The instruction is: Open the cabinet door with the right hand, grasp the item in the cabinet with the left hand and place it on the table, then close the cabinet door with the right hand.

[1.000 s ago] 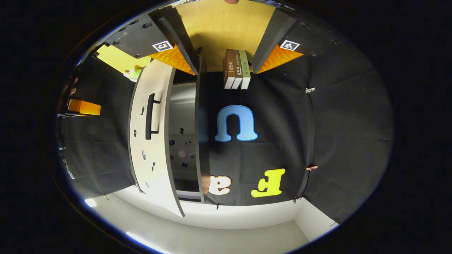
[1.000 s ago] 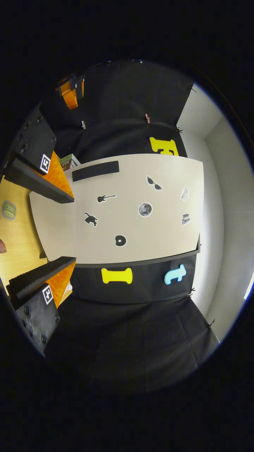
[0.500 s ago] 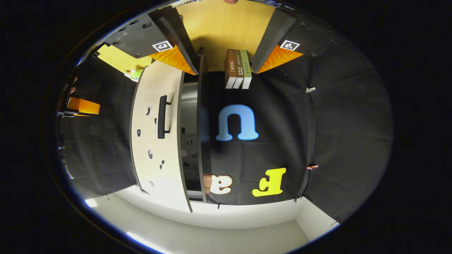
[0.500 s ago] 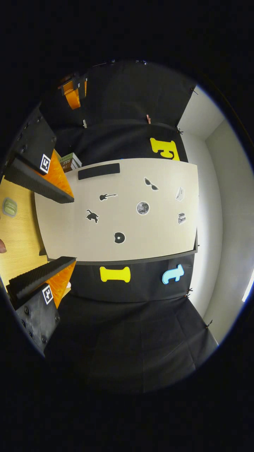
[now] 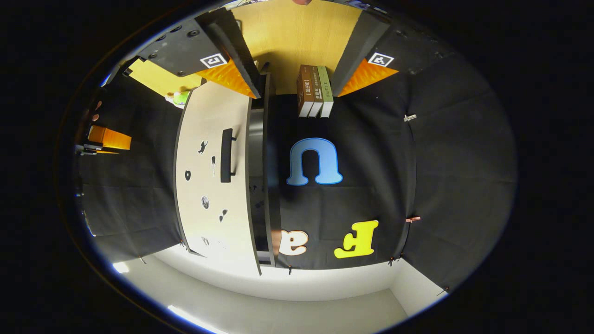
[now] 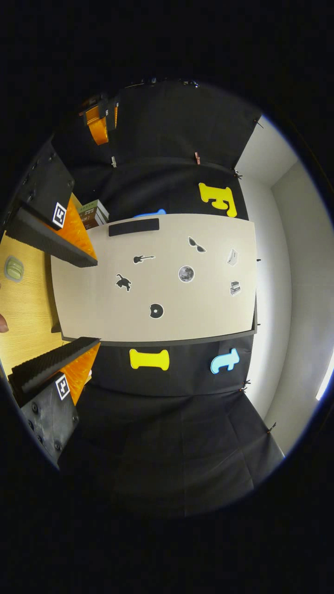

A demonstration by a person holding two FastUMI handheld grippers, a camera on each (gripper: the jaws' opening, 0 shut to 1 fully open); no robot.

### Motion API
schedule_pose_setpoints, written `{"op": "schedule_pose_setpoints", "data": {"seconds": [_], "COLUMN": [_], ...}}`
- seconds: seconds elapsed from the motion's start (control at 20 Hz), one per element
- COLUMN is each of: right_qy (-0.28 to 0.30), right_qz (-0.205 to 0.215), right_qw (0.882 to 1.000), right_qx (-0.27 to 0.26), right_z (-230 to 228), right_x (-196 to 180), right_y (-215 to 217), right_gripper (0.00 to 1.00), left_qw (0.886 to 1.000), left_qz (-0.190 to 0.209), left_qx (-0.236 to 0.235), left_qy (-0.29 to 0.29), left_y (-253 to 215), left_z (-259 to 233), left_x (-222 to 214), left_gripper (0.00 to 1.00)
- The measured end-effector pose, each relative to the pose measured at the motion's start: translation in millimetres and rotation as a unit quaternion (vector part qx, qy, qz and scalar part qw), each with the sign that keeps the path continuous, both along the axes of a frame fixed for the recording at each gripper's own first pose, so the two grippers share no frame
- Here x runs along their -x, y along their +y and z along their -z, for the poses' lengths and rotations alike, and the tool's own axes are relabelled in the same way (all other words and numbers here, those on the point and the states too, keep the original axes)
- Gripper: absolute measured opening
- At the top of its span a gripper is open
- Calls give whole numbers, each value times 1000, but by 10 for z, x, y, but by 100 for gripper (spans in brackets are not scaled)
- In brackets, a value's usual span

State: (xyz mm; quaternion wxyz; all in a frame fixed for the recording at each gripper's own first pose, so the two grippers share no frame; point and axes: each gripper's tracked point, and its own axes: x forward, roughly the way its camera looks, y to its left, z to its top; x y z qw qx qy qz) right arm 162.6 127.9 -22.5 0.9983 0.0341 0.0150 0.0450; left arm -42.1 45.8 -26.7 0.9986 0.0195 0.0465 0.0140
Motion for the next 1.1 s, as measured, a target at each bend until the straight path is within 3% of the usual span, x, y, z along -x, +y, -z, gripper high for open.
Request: {"op": "schedule_pose_setpoints", "data": {"seconds": [1.1], "right_qy": [6], "right_qz": [-2], "right_qw": [1000], "right_qx": [2], "right_z": [29], "right_x": [30], "right_y": [34], "right_gripper": [98], "left_qw": [1000], "left_qz": [-2], "left_qx": [0], "left_qy": [7], "left_y": [26], "left_z": [10], "left_x": [-36], "left_gripper": [94]}}
